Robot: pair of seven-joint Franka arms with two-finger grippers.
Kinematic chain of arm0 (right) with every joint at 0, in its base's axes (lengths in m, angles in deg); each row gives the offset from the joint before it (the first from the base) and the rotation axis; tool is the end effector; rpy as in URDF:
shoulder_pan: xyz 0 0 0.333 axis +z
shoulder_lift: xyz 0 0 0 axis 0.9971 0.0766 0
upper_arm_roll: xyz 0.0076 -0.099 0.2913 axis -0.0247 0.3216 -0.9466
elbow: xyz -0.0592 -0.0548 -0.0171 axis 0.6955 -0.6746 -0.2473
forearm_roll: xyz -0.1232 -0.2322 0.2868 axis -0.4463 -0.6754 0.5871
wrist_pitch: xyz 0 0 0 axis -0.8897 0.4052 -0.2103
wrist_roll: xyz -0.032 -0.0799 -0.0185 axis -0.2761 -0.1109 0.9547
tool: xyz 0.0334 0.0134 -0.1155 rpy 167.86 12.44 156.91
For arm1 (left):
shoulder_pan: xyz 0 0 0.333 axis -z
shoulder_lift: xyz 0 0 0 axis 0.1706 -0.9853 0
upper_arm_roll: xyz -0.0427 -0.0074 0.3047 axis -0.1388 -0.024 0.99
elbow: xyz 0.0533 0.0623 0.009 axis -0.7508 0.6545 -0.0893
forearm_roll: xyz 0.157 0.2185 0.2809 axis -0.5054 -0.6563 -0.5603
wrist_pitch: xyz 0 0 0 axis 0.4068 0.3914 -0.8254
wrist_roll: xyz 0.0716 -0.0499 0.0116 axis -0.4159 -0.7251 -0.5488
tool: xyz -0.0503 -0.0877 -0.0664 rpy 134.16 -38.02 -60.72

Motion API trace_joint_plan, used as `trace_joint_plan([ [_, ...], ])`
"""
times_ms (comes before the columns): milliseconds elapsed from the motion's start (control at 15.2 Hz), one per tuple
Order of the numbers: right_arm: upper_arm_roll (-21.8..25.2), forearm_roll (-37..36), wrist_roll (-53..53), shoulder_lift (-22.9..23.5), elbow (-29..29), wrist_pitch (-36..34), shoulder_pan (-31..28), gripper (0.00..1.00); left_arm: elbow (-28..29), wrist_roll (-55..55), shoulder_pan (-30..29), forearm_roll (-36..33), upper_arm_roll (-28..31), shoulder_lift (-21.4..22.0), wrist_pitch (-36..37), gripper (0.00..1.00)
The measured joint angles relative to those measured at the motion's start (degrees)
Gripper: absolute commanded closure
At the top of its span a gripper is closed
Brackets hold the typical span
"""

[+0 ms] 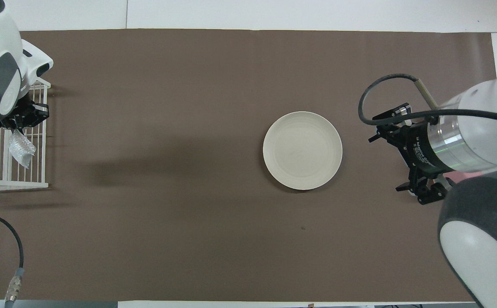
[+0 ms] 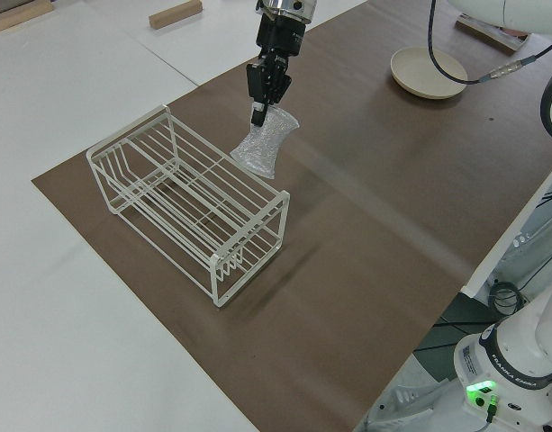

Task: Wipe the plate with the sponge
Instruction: 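Grasp the wrapped sponge in the rack with the left gripper while the right gripper rises, then carry the sponge toward the plate with the left gripper while the right gripper approaches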

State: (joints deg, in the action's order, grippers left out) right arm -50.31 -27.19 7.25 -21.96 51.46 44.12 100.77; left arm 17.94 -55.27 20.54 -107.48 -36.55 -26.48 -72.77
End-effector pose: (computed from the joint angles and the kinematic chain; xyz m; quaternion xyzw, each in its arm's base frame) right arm 0.5011 0.1513 0.6100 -0.8389 0.5410 0.0594 0.0072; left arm 0.6078 -0.0440 0.4903 -0.9682 -0.0799 0.1225 0.2028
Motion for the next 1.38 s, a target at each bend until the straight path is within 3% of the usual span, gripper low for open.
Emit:
trace_joint_plan([
  [132,-0.1,0.0,-0.2,0.0,0.0,-0.1,0.1,0.0,-2.0,-0.5,-0.6,11.2,0.4,2.0,1.5,1.0],
  [329,-0.9,0.0,-1.7,0.0,0.0,-0.3,0.1,0.0,-2.3,-0.5,-6.3,28.6,0.8,6.3,3.6,1.0],
  [592,-1.2,0.0,-3.1,0.0,0.1,-0.5,0.1,0.0,1.3,0.1,-11.3,47.9,1.0,8.7,4.6,1.0],
  [856,-1.2,0.0,-9.3,-0.1,0.1,-0.5,0.1,0.0,14.0,2.8,-11.4,64.9,0.6,13.3,-2.6,1.0],
  [1119,-2.1,0.0,-13.8,-0.1,0.1,1.3,0.2,0.0,31.8,11.6,-11.0,80.6,0.2,22.1,-10.8,1.0],
  [1382,-3.2,0.0,-21.2,-0.1,0.1,3.4,2.4,0.0,43.8,20.8,-4.9,91.7,-0.5,29.1,-18.4,1.0],
])
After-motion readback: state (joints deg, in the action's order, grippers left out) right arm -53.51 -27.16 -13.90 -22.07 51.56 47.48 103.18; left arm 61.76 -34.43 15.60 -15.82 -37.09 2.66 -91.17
